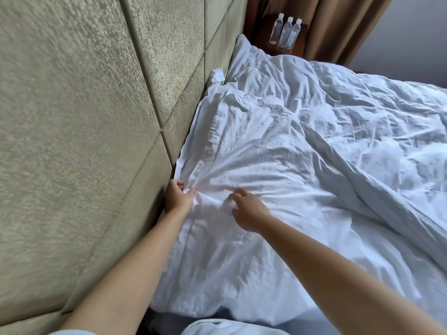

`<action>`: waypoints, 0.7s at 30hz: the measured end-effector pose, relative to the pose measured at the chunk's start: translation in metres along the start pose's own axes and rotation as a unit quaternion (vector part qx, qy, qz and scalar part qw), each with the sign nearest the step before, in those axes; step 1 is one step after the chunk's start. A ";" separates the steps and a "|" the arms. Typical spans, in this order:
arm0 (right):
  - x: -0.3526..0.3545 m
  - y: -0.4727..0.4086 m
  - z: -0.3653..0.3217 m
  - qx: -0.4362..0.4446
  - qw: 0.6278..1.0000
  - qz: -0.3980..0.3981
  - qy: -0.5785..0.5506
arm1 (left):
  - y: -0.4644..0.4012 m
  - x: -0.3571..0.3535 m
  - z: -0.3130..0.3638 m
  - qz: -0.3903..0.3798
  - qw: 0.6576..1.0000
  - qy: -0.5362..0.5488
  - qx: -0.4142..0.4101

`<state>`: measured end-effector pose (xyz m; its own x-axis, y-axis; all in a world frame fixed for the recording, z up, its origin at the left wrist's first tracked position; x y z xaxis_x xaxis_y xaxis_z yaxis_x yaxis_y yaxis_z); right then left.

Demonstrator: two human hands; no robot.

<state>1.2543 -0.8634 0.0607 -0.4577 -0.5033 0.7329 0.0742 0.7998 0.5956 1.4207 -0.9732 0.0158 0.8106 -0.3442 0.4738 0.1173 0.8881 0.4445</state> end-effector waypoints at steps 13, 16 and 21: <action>0.001 0.038 0.028 0.005 0.999 0.015 -0.027 | 0.070 -0.043 0.036 0.072 0.920 -0.331 -0.196; 0.004 0.056 0.040 0.031 0.999 0.034 -0.029 | 0.098 -0.057 0.043 0.037 0.908 -0.387 -0.154; 0.004 0.096 0.076 0.064 0.996 0.049 -0.033 | 0.153 -0.086 0.056 0.004 0.896 -0.421 -0.141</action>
<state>1.1927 -0.7636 0.0959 -0.5106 -0.4019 0.7601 0.0092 0.8814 0.4723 1.3364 -0.8251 0.0858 0.1065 -0.3405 0.9342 0.3508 0.8920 0.2852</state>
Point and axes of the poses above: each hand's wrist, its own y-axis away from the middle knuckle, its own x-axis out of the back of the hand, z = x × y, the point moved 4 cm from there along -y, towards the middle knuckle, and after that the axes turned 12 degrees about -z, right-handed, at the moved point
